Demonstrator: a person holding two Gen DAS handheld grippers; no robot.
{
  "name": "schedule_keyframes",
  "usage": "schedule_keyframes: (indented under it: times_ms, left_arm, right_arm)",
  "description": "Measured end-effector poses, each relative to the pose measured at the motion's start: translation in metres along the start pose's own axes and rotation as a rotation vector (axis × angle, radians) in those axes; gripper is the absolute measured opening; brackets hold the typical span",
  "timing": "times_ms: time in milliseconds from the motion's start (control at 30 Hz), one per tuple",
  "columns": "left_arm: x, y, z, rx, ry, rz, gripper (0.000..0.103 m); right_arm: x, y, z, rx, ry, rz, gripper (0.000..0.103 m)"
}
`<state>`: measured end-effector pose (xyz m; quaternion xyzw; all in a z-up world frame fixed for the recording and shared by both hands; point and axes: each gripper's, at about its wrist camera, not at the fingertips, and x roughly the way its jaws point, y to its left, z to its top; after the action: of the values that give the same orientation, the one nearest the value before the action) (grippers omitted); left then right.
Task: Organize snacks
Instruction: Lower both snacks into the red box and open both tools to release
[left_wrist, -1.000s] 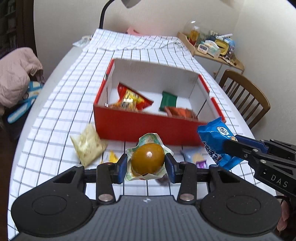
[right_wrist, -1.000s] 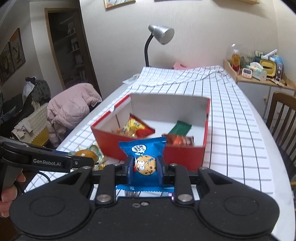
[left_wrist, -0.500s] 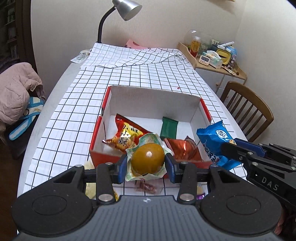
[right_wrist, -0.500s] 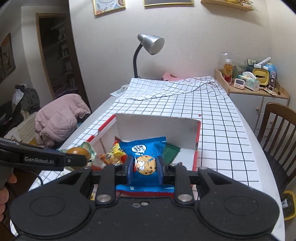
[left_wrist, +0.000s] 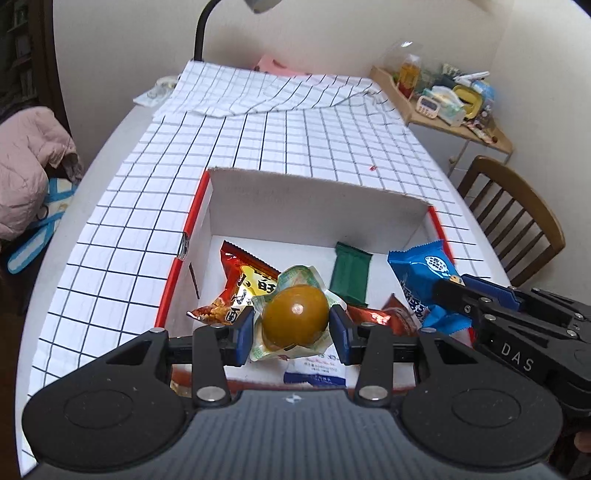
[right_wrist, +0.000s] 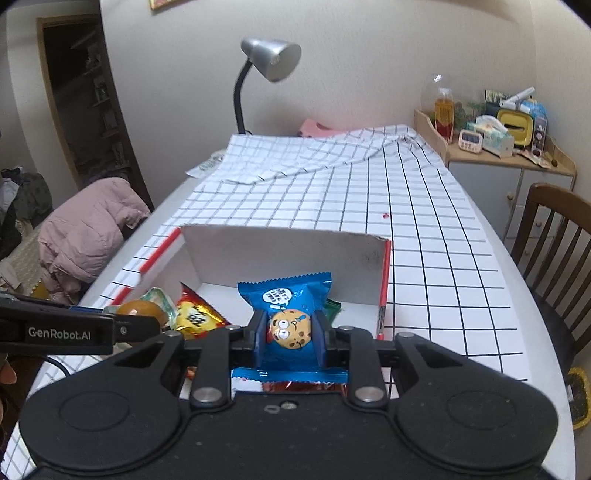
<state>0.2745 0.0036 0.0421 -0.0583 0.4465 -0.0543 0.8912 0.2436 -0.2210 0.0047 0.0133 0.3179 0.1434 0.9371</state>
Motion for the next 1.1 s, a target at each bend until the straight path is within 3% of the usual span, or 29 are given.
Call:
schedule_keyframes:
  times_ms: [533, 933, 1100]
  left_arm:
    - [0.059, -0.004, 0.008, 0.020, 0.090, 0.024, 0.042]
    - [0.060, -0.005, 0.006, 0.039, 0.072, 0.038, 0.043]
    - [0.051, -0.009, 0.004, 0.047, 0.046, 0.036, 0.056]
  right_arm:
    - [0.058, -0.009, 0.000, 0.031, 0.106, -0.037, 0.025]
    - [0.060, -0.012, -0.005, 0.055, 0.122, -0.028, 0.033]
    - [0.052, -0.012, -0.007, 0.057, 0.116, -0.026, 0.039]
